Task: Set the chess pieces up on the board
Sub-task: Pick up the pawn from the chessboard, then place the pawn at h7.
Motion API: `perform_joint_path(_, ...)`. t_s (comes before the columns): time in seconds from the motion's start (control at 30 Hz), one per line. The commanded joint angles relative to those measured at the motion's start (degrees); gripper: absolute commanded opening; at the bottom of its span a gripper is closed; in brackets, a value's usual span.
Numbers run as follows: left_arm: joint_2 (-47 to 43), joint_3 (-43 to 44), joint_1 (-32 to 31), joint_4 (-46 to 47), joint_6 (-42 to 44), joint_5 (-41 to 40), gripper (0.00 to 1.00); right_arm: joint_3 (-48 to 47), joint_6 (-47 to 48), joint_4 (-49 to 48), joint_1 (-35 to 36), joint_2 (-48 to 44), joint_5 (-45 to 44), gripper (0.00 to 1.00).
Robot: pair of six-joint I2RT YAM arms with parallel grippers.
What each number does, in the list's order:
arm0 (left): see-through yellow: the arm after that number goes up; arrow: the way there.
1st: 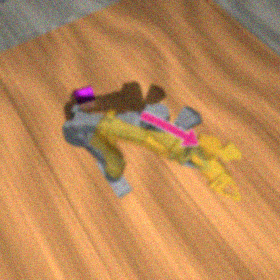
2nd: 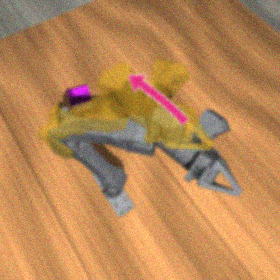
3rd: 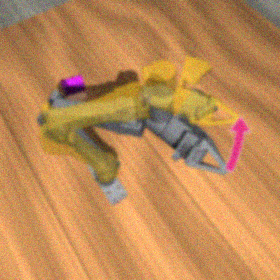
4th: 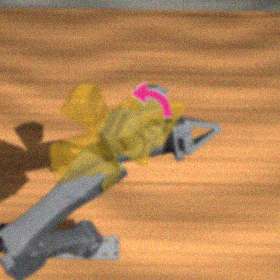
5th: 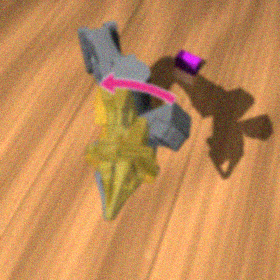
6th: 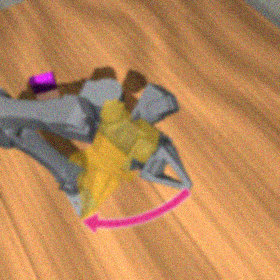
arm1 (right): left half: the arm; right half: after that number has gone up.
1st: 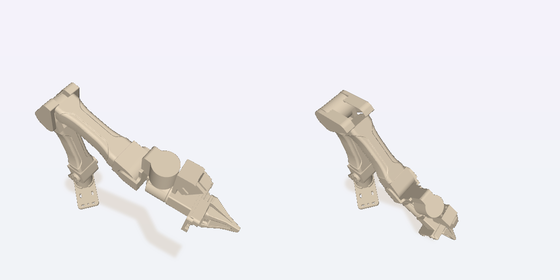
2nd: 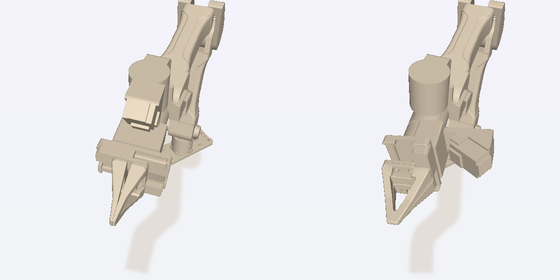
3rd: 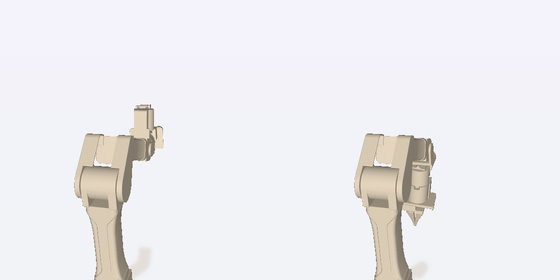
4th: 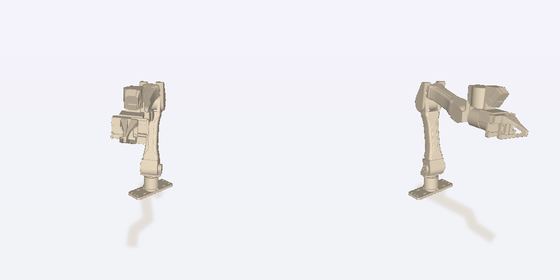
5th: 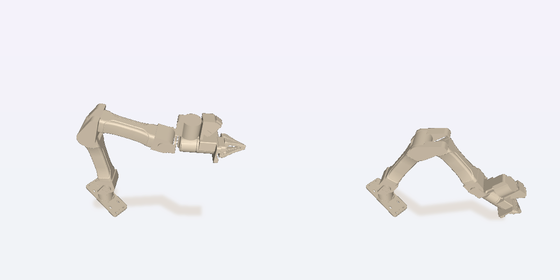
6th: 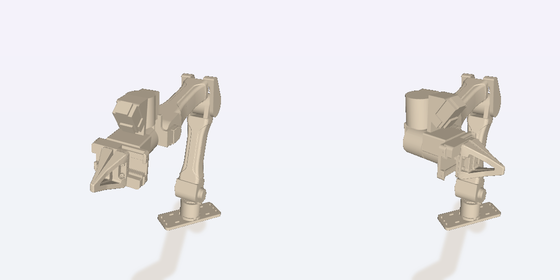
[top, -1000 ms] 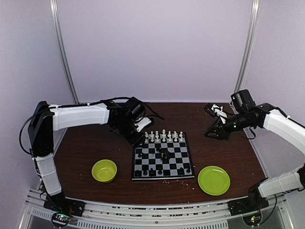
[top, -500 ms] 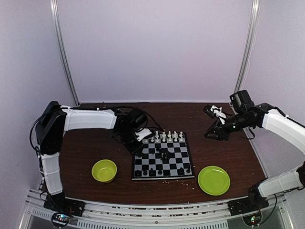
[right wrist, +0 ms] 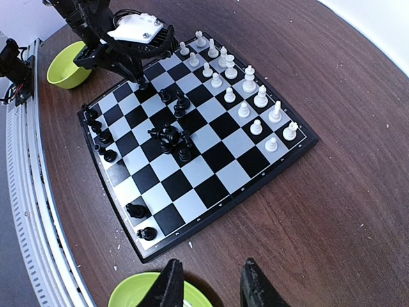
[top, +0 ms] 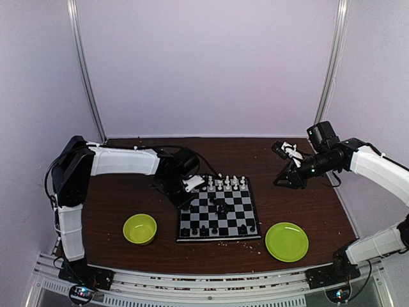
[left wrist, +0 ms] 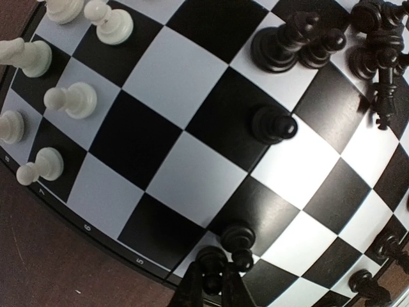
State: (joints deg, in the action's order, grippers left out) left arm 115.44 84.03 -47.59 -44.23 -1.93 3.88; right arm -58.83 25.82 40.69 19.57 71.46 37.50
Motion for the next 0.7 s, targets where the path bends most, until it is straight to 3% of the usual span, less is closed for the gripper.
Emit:
perform_joint_path(0.0, -0.79, 1.15, -0.69, 0.51, 0.50, 0.08, 0.05, -0.94, 0.98, 0.61, -0.17, 0.51, 0.03, 0.30)
perform_joint_path(0.33, -10.17, -6.07, -2.47, -0.52, -1.34, 0.20, 0.02, -0.95, 0.89, 0.68, -0.15, 1.04, 0.38, 0.30)
perform_joint_path(0.67, -9.80, -8.47, -6.35, -0.43, -0.81, 3.09, 0.02, -1.04, 0.68, 0.86, -0.15, 1.22, 0.55, 0.30)
